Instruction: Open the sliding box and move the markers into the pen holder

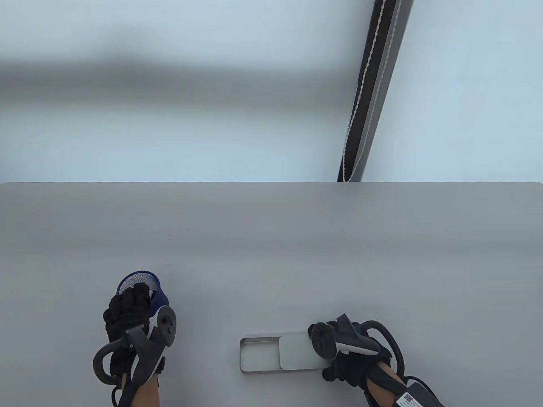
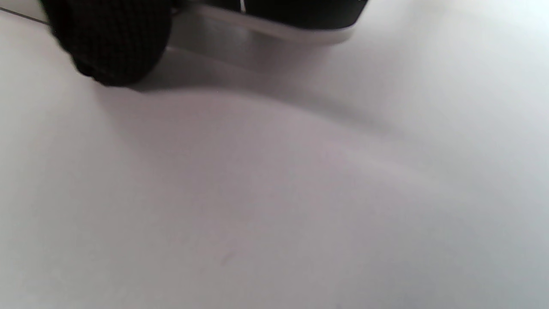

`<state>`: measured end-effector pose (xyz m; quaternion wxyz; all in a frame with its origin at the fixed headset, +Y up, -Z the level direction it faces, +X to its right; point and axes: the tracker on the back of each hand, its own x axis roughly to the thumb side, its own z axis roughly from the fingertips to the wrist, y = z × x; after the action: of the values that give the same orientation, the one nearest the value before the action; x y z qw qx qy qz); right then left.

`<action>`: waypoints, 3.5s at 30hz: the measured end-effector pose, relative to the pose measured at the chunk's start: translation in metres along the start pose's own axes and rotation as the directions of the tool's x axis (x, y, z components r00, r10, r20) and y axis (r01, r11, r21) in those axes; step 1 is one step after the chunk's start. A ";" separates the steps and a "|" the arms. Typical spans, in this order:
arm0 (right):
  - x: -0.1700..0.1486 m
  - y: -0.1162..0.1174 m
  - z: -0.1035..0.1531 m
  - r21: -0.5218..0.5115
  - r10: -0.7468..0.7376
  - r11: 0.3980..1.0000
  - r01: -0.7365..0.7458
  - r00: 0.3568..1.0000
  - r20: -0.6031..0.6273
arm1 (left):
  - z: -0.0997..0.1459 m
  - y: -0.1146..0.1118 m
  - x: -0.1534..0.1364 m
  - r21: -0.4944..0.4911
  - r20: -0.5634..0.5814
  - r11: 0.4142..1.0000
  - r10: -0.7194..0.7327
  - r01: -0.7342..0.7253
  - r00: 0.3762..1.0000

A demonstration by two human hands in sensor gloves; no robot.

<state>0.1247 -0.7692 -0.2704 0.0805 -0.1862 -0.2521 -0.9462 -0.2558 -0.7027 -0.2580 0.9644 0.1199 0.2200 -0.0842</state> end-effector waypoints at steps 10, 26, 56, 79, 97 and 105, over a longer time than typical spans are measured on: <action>0.000 0.000 0.000 0.001 0.001 1.000 -0.001 1.000 0.000 | 0.012 0.027 0.008 -0.006 0.105 0.992 0.123 -0.123 0.987; 0.000 0.000 0.000 0.010 0.006 1.000 -0.006 1.000 -0.003 | 0.046 0.050 0.051 -0.087 0.340 0.928 0.370 -0.363 0.865; -0.022 -0.064 0.047 -0.457 -0.319 0.845 0.278 0.948 -0.014 | 0.057 0.013 0.083 -0.223 0.485 0.956 0.278 -0.190 0.829; -0.066 -0.044 0.042 -0.720 -0.364 0.690 0.083 0.898 -0.245 | 0.062 0.014 0.087 -0.194 0.512 0.969 0.235 -0.155 0.827; -0.068 -0.042 0.043 -0.720 -0.381 0.687 0.094 0.891 -0.247 | 0.061 0.013 0.087 -0.201 0.511 0.970 0.221 -0.135 0.831; -0.067 -0.038 0.042 -0.701 -0.377 0.706 0.098 0.891 -0.254 | 0.061 0.012 0.087 -0.203 0.513 0.970 0.221 -0.133 0.830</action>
<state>0.1900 -0.7112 -0.2799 -0.0701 0.0187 0.1041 -0.9919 -0.1510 -0.7167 -0.2412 0.9975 0.0349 -0.0617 -0.0065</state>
